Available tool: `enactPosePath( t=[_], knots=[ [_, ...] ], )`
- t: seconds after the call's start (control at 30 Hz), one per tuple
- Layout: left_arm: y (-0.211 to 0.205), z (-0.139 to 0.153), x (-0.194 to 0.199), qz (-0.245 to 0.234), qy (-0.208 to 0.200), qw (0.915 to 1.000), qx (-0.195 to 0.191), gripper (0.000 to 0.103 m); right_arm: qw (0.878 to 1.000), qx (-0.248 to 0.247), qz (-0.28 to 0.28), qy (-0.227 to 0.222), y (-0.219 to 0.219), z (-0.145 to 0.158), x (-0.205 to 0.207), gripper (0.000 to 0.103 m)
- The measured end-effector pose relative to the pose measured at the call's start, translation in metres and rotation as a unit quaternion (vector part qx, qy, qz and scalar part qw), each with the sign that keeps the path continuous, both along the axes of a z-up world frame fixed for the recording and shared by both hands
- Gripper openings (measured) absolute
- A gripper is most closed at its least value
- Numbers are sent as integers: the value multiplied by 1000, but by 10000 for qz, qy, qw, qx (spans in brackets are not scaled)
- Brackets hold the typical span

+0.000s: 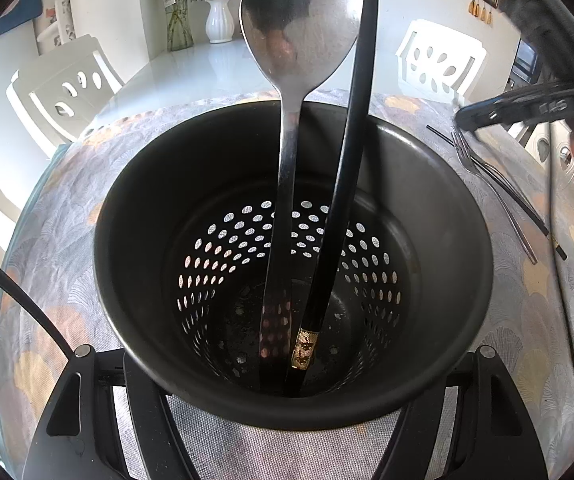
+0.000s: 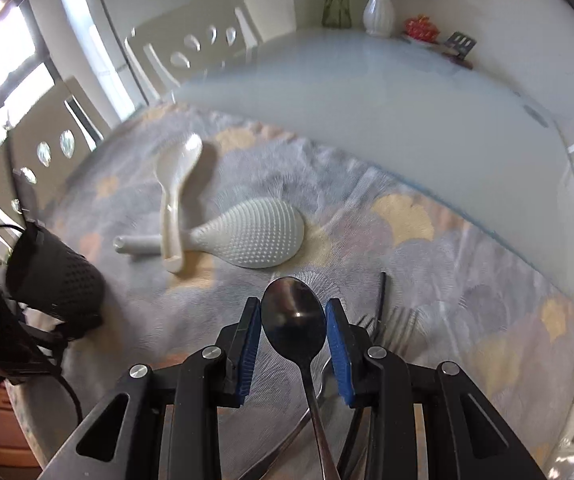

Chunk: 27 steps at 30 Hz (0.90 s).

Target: Organize utensils

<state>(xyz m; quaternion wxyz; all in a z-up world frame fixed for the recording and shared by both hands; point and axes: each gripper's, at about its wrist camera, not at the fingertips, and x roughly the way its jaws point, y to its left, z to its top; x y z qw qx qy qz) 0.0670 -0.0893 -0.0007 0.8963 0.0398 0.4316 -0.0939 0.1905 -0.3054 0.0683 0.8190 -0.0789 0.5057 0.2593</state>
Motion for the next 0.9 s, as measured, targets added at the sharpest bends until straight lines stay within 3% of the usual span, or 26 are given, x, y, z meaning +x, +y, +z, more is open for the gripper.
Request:
enactPosePath(
  t=[0.37,0.67,0.73,0.77,0.8,0.9],
  knots=[
    [-1,0,0,-1,3,10000,8,72,9954,479,-664,-506,-31,63,-54,31],
    [-2,-2,1,-21,13,10000,-13,72,9888,702,-826,-1022,-28,116,-77,29],
    [-2,-2,1,-25,13,10000,-14,72,9875,722,-828,-1131,-25,125,-76,26],
    [-2,-2,1,-25,13,10000,-14,72,9870,752,-821,-1160,-23,129,-75,16],
    [-2,-2,1,-31,14,10000,-17,72,9865,794,-809,-1184,-21,134,-74,14],
    [-3,-2,2,-35,14,10000,-23,72,9855,795,-782,-1276,-13,145,-71,14]
  ],
)
